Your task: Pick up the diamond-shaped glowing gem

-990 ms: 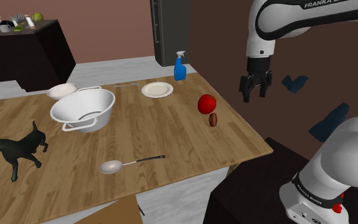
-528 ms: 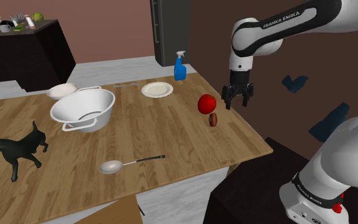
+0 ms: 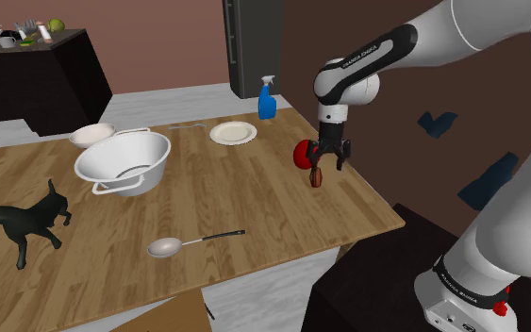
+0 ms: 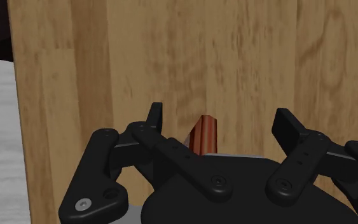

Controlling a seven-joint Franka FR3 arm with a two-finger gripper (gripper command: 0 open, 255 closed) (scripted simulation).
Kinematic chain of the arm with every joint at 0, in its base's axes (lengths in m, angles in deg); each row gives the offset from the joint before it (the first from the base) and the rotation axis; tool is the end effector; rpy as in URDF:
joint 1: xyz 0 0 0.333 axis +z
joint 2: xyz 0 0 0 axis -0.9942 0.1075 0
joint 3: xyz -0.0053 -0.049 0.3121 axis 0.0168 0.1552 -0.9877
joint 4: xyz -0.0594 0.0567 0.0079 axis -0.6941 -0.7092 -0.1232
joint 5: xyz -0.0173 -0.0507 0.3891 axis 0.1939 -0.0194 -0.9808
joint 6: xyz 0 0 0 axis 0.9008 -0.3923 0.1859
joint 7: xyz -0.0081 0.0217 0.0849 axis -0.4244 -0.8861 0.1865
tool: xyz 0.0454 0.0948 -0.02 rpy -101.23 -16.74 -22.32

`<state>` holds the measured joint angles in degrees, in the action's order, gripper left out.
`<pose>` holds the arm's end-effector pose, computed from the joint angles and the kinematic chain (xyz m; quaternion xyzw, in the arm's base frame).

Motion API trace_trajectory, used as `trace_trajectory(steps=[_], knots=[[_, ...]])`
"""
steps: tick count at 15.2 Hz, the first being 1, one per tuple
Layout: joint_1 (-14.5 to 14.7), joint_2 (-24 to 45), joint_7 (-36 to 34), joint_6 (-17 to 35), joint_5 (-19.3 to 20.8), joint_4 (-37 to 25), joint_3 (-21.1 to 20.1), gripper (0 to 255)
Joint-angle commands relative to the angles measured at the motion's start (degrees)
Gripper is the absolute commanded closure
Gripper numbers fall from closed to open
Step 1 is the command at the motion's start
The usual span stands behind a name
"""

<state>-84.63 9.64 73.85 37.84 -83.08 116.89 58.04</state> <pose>0.4771 -0.0399 0.3256 -0.9585 0.2112 0.1612 0.1032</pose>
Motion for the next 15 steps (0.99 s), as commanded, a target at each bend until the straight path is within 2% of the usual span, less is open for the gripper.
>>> trace_trajectory(steps=[1,2,12,13,15], knots=[[-0.30,4.59,0.37,2.36,-2.07,-1.60,0.26,0],[-0.41,6.91,0.40,3.15,-3.14,-2.84,0.25,0],[-0.47,11.52,2.38,8.25,-4.79,-2.00,-0.13,0],[-0.48,11.49,2.38,8.22,-4.77,-2.00,-0.12,255],[-0.48,11.50,2.37,8.20,-4.77,-2.03,-0.12,255]])
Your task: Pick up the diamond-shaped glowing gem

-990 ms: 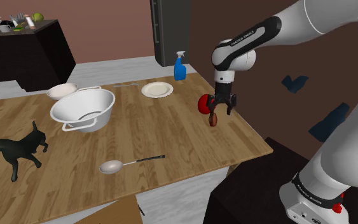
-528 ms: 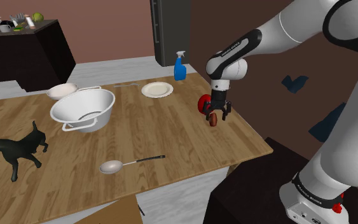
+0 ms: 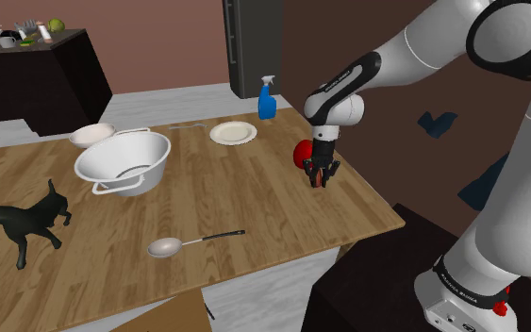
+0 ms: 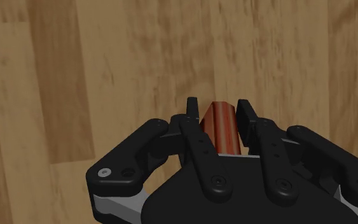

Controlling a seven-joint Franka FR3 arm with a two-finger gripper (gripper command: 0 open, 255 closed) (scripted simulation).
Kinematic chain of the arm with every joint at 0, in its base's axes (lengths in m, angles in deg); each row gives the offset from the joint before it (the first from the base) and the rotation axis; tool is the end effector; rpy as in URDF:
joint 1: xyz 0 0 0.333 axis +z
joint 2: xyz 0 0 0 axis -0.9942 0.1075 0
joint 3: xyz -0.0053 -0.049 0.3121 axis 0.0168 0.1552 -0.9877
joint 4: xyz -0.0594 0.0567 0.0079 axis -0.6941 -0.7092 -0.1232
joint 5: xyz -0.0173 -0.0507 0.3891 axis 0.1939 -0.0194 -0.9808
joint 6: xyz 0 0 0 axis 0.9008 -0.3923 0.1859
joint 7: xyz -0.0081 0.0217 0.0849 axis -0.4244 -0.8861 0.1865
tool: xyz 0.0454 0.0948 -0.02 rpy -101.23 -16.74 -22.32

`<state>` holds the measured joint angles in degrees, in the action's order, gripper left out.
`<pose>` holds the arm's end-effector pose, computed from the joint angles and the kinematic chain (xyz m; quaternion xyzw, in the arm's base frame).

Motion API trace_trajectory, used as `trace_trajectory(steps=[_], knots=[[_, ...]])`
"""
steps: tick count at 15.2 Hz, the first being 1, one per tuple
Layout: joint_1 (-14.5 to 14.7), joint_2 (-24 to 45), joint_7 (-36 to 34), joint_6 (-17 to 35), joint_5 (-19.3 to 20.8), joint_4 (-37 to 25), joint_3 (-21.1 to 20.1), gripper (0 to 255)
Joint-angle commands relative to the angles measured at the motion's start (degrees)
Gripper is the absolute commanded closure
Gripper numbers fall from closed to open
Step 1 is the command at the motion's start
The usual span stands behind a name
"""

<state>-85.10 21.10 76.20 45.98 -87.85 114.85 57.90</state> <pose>0.4987 -0.0470 0.2482 -0.9501 0.2365 0.1671 0.1161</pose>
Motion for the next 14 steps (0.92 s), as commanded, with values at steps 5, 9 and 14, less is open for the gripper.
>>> trace_trajectory(steps=[5,9,14], knots=[[-0.02,0.06,0.03,0.06,0.00,-0.01,0.02,255],[0.01,-1.13,-0.51,-1.19,0.41,-0.15,0.11,255],[0.02,-3.95,-1.81,-4.51,1.40,-0.85,0.34,255]])
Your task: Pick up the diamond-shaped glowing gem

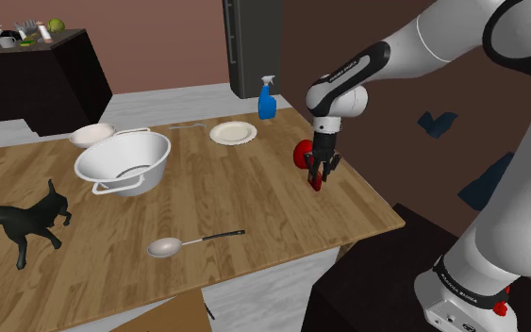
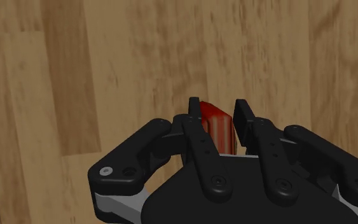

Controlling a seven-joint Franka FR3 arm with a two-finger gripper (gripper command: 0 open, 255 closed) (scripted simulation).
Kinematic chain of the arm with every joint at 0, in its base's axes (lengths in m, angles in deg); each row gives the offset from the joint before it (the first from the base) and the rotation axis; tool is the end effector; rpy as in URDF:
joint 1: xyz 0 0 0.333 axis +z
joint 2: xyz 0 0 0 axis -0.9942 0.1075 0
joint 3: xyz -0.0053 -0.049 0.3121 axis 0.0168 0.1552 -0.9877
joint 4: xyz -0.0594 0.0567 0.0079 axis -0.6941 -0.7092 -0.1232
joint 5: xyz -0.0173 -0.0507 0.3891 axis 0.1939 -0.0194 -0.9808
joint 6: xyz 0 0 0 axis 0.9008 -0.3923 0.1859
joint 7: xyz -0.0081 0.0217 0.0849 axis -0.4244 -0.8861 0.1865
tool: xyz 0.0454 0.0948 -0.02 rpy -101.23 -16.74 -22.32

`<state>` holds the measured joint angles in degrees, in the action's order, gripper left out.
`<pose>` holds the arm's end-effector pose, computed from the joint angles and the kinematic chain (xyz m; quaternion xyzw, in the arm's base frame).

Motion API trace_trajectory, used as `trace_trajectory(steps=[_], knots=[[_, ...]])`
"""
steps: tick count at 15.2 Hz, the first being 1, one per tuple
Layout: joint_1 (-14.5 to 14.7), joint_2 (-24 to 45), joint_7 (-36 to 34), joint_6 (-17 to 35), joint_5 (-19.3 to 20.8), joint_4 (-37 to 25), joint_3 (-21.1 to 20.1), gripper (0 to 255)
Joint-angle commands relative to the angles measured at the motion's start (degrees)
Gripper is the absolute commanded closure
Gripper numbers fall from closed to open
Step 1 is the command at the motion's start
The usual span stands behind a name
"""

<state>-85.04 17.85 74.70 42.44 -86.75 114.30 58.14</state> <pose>0.4983 -0.0464 0.2772 -0.9501 0.2367 0.1670 0.1161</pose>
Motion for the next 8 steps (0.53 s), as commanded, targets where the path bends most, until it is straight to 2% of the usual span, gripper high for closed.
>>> trace_trajectory(steps=[1,8], knots=[[-0.04,-1.24,-0.56,-1.65,0.48,-0.47,0.13,255],[-0.09,-4.70,-2.24,-6.44,1.62,-2.07,0.33,255]])
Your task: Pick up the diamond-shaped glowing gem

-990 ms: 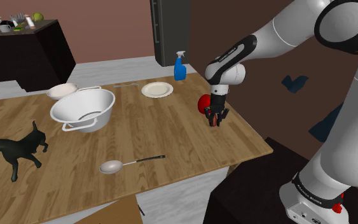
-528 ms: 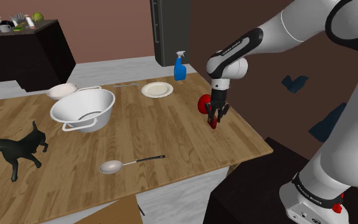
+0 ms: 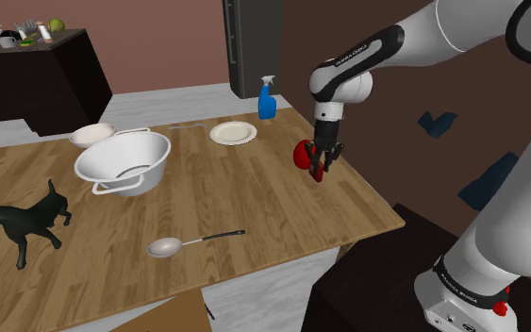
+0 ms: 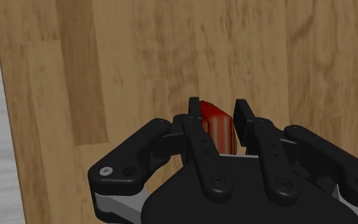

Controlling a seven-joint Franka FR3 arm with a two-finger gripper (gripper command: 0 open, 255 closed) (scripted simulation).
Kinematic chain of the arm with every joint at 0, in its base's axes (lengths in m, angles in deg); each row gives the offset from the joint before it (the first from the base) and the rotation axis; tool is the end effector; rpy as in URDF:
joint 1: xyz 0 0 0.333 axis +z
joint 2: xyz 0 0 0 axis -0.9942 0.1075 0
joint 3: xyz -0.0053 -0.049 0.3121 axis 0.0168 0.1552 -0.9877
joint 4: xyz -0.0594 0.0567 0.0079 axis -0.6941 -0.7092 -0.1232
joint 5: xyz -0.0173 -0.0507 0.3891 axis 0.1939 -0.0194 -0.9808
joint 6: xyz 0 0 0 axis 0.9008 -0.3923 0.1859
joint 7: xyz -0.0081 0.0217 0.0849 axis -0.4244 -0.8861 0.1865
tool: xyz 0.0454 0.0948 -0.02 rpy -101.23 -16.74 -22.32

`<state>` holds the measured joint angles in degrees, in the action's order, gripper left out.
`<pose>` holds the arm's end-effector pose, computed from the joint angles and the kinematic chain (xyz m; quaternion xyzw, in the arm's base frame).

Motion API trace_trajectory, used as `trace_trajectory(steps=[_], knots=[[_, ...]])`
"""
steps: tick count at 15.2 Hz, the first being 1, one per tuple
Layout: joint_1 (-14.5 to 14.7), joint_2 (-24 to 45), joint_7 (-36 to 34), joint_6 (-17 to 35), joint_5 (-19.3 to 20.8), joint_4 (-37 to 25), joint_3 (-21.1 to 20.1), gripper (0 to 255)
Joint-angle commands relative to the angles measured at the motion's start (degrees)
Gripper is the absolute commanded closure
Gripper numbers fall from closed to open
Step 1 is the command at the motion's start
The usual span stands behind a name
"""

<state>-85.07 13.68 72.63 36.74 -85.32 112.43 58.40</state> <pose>0.4991 -0.0463 0.3214 -0.9501 0.2366 0.1669 0.1160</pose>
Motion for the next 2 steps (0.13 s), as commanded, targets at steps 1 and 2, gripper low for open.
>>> trace_trajectory(steps=[1,2], knots=[[-0.06,-0.61,-0.21,-0.84,0.21,-0.23,0.08,255],[-0.06,-0.60,-0.21,-0.84,0.21,-0.24,0.08,255]])
